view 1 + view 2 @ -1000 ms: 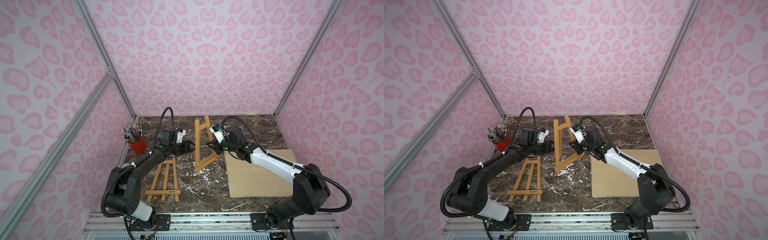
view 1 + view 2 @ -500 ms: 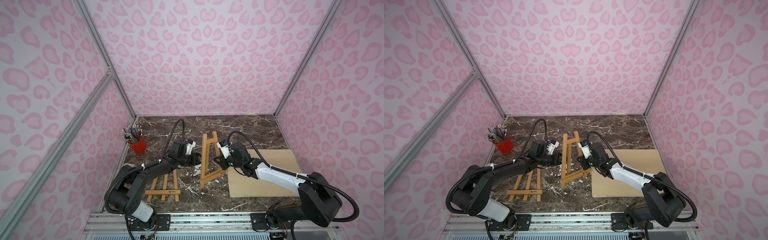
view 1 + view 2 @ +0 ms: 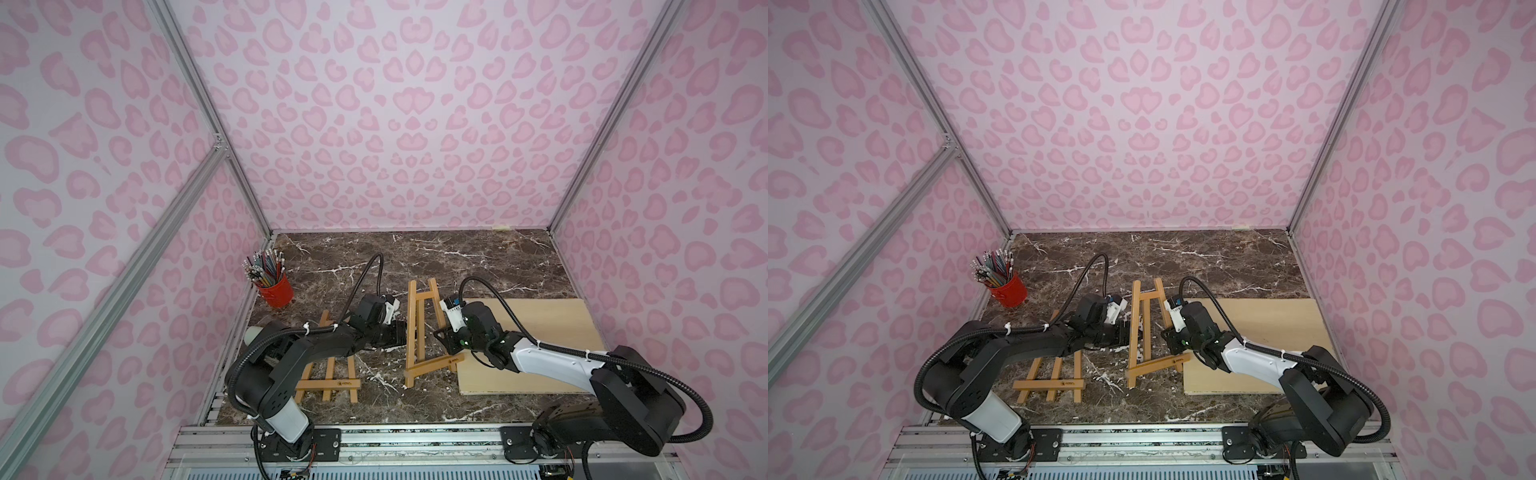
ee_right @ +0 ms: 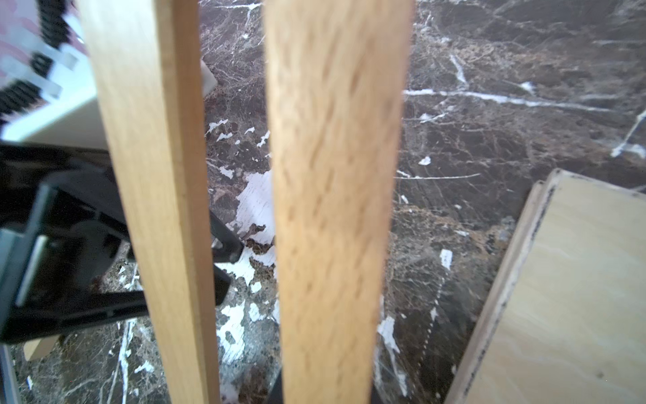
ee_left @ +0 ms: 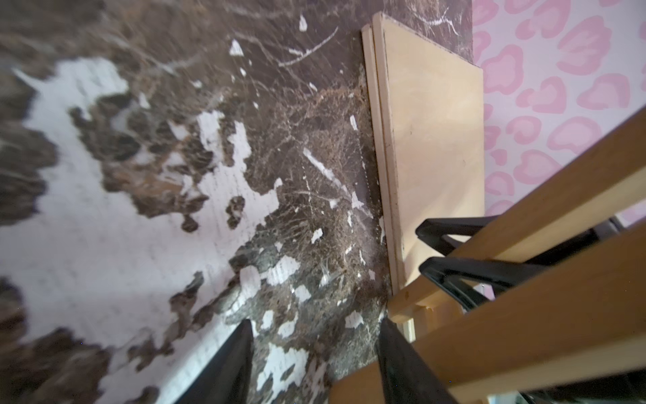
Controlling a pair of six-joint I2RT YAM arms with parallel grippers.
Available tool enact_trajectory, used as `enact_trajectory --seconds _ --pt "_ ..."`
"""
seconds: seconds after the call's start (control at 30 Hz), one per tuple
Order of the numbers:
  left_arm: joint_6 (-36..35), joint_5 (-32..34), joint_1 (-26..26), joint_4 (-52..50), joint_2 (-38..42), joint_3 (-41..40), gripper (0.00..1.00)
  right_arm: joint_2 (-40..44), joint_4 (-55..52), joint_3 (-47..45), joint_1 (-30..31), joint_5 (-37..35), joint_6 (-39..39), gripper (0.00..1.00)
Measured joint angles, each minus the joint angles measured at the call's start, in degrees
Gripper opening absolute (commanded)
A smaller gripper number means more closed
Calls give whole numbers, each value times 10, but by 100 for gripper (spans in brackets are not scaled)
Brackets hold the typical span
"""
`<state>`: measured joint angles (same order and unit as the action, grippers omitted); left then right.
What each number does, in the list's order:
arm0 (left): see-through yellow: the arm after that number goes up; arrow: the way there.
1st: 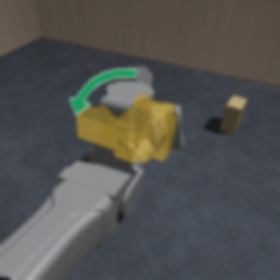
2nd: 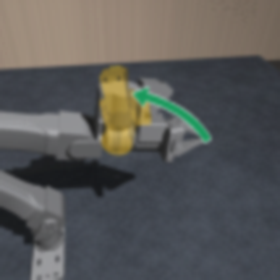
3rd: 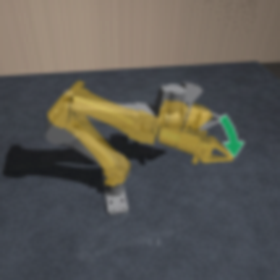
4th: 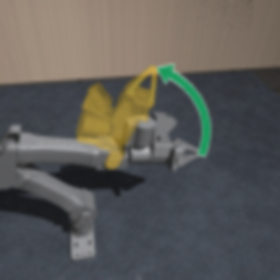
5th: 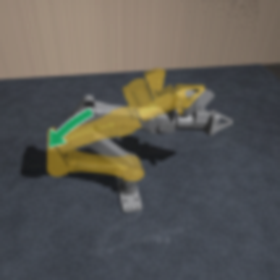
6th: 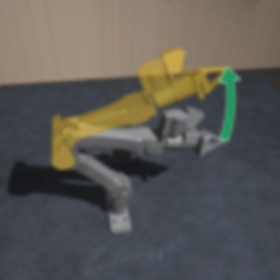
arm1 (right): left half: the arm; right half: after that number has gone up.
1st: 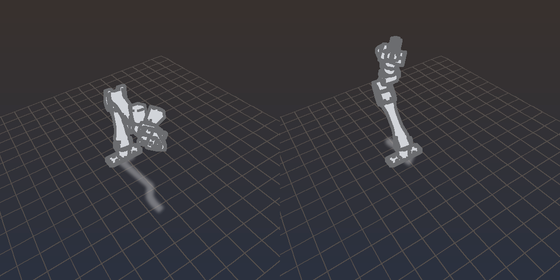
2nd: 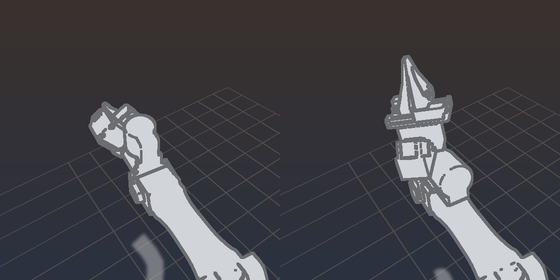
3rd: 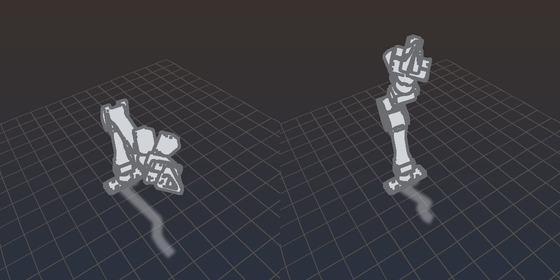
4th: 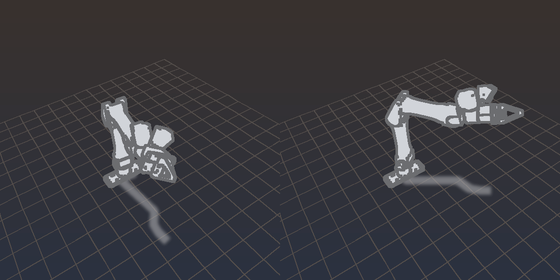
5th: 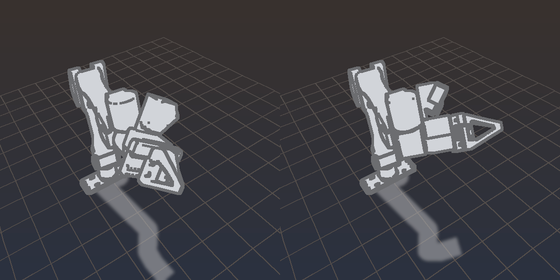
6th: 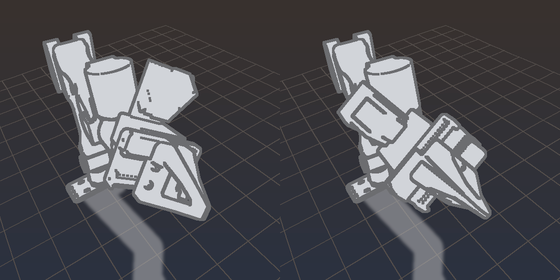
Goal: Disassemble the easel
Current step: Fold up the easel, then place the easel at the center of the board.
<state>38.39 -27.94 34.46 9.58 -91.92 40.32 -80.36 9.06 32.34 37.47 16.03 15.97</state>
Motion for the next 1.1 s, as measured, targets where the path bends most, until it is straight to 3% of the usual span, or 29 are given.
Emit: enact_trajectory --seconds 0.23,0.5,0.77,1.1 --pt "-40 135 -7 -170 57 51 69 -18 -18 17 17 -17 7 15" --pt "-54 248 -27 -284 136 59 73 -73 -57 55 66 -40 38 15" --pt "-65 295 -50 -333 206 46 75 -159 -82 121 113 -65 82 15" --pt "-76 312 -66 -355 264 17 78 -196 -81 160 135 -101 104 26"
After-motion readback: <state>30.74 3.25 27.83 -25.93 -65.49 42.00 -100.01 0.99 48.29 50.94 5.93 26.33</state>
